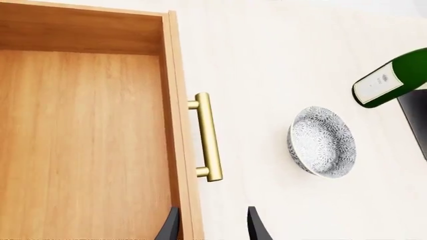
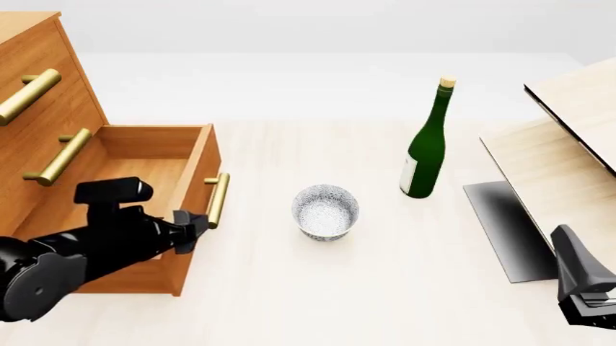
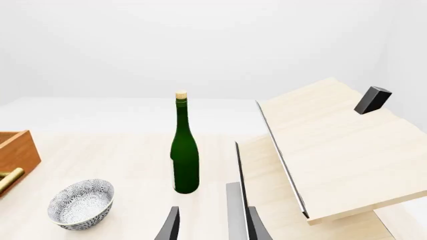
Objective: Put the bowl in the bottom drawer of the cabinet and close it.
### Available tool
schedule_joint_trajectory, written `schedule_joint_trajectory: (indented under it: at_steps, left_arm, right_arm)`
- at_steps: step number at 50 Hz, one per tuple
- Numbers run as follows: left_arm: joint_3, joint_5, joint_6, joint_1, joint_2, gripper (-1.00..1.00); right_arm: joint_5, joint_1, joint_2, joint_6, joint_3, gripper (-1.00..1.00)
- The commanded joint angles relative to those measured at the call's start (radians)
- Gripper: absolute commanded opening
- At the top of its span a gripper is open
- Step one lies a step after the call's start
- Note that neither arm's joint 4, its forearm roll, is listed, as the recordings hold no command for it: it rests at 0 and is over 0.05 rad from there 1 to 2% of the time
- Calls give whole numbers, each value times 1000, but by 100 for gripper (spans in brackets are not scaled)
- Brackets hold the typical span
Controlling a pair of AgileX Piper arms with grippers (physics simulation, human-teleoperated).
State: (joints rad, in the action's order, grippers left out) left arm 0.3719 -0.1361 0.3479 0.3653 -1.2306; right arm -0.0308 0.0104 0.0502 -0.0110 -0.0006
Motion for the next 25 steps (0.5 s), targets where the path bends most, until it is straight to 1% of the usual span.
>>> schedule_joint_trajectory:
  at_steps: [1, 13, 25]
  left_arm:
    - [-32, 26, -23, 4, 102, 100]
    - [-34, 75, -32, 11, 180, 100]
    - [-25, 144, -80, -23, 270, 100]
  right_arm:
    - [10, -1, -12, -1, 0, 100]
    - [10, -1, -12, -1, 0, 100]
    - [10, -1, -12, -1, 0, 100]
